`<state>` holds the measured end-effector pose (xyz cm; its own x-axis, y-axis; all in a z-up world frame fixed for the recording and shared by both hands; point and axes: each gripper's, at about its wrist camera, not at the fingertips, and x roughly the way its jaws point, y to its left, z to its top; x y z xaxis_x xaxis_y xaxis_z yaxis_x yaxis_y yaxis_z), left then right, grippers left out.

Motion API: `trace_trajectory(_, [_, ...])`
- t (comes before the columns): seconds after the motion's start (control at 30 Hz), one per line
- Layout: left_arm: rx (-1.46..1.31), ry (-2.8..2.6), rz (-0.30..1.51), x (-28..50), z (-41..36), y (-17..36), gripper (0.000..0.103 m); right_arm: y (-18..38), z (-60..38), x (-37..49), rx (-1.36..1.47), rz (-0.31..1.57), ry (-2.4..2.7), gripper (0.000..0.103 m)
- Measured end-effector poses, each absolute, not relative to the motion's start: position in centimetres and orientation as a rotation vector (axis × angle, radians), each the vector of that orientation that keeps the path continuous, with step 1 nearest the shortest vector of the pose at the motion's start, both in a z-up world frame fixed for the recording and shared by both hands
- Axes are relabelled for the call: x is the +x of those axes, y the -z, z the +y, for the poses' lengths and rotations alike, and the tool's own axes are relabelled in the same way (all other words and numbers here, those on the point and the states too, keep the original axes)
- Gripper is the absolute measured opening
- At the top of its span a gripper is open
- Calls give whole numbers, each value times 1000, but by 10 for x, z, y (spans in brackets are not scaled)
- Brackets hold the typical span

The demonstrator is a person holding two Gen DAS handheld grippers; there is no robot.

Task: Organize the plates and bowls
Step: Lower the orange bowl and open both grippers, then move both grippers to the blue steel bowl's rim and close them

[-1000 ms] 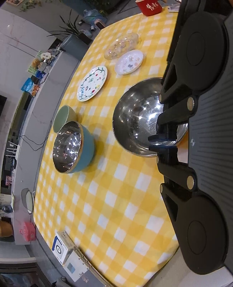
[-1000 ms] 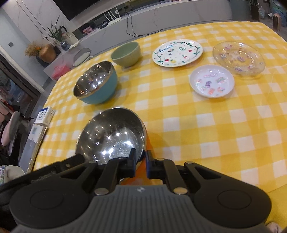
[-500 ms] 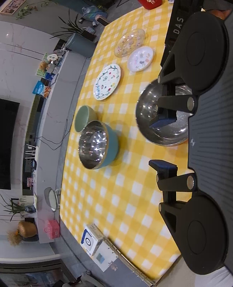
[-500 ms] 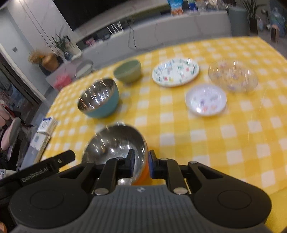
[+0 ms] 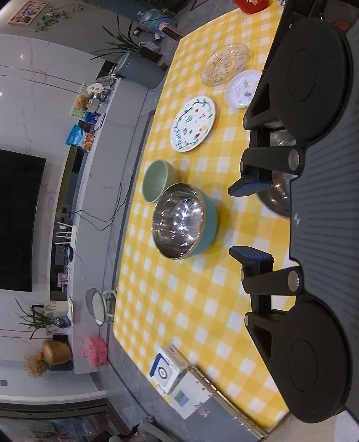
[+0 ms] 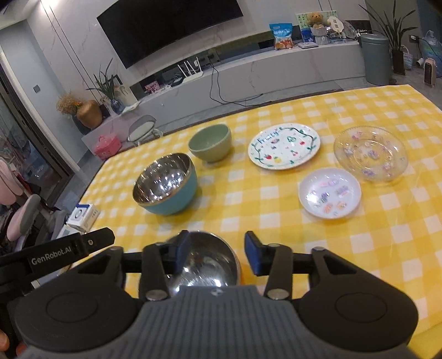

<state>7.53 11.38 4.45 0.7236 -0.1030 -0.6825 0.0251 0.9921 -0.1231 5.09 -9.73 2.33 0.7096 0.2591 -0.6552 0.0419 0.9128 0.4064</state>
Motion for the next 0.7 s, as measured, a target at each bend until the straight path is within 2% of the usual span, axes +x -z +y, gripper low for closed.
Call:
trace_trajectory(0.3, [-78,32,741,101,119,-39,46,-22,-89,79,379,742,-74,49])
trace_trajectory(0.47, [-162,45,798,123,130,-31,47,-16,-82,104,374,797,-100,49])
trace_trajectory(0.7, [-147,7,814,151,142,-26,62,-12,-68,139,343,849,-116,50])
